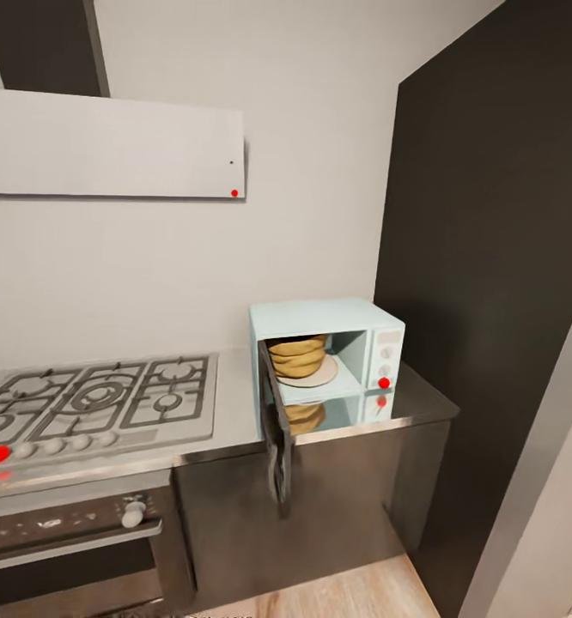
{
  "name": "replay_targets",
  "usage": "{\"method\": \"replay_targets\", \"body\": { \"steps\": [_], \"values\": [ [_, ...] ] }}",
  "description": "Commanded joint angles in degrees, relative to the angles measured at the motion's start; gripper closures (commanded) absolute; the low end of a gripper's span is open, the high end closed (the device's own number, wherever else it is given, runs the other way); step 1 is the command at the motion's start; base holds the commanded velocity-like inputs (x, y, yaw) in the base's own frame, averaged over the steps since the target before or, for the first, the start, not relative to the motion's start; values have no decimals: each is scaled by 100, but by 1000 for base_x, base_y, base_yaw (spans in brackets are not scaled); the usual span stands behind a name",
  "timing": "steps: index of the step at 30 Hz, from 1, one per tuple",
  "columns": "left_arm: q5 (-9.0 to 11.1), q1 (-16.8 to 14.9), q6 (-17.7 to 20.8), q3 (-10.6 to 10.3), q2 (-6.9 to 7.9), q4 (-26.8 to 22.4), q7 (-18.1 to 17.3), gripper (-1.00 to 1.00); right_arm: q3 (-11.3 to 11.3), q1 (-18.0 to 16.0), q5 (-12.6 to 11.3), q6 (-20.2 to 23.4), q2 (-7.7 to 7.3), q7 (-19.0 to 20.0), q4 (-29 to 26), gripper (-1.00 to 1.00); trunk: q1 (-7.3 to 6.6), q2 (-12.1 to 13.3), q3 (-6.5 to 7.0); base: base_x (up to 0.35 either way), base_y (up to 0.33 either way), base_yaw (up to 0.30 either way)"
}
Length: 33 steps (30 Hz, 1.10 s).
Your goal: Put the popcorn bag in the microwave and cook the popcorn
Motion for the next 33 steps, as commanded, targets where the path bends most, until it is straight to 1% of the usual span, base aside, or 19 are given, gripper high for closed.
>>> {"method": "replay_targets", "body": {
  "steps": [1,9,16,21,23,24,25,27,28,29,30,31,32,33],
  "values": [
    [13,2,-6,45,-2,-7,-17,-100,-28,-11,26,-32,-3,18,18,-100,0,-4,-6,0,0,273],
    [15,2,-4,44,-4,-7,-17,-100,-28,-12,23,-40,-6,18,18,-100,0,-4,-6,0,0,249],
    [6,2,0,29,-3,-7,-17,-100,-28,-12,29,-111,-10,18,18,-100,0,-4,-6,0,0,28],
    [-55,2,30,-25,4,-114,-21,-100,-28,-10,27,-127,-2,-58,18,-100,0,-4,-6,0,0,0],
    [-71,2,79,-39,71,-740,-34,-100,-28,-12,27,-160,-3,-88,18,-100,0,-4,-6,0,0,0],
    [-92,2,129,-41,87,-1086,-34,-100,-28,-10,26,-165,-3,-92,18,-100,0,-4,-6,0,0,0],
    [-132,2,202,-42,95,-1315,-31,-100,-28,-9,26,-166,-3,-94,18,-100,0,-4,-6,0,0,0],
    [-427,-5,869,-43,109,-2402,-20,-100,-28,-12,26,-173,-8,-96,18,-100,0,-4,-6,0,0,0],
    [-541,-6,1132,-43,110,-2786,-16,-100,-28,-12,26,-175,-9,-98,18,-100,0,-4,-6,0,0,0],
    [-739,-11,1516,-43,116,-3398,-20,-100,-28,-11,26,-189,-10,-100,18,-100,0,-4,-6,0,0,0],
    [-884,-27,1759,-43,124,-3778,-25,-100,-28,-13,26,-197,-11,-102,18,-100,0,-4,-6,0,0,0],
    [-1059,-119,2093,-42,131,-4236,-37,-100,-28,-15,26,-207,-14,-103,18,-100,0,-4,-6,0,0,0],
    [-1134,-245,2317,-40,132,-4456,-46,-100,-28,-13,26,-219,-20,-104,18,-100,0,-4,-6,0,0,0],
    [-1214,-612,2720,-40,129,-4712,-69,-100,-28,-13,26,-260,-27,-105,18,-100,0,-4,-6,0,0,0]
  ]
}}
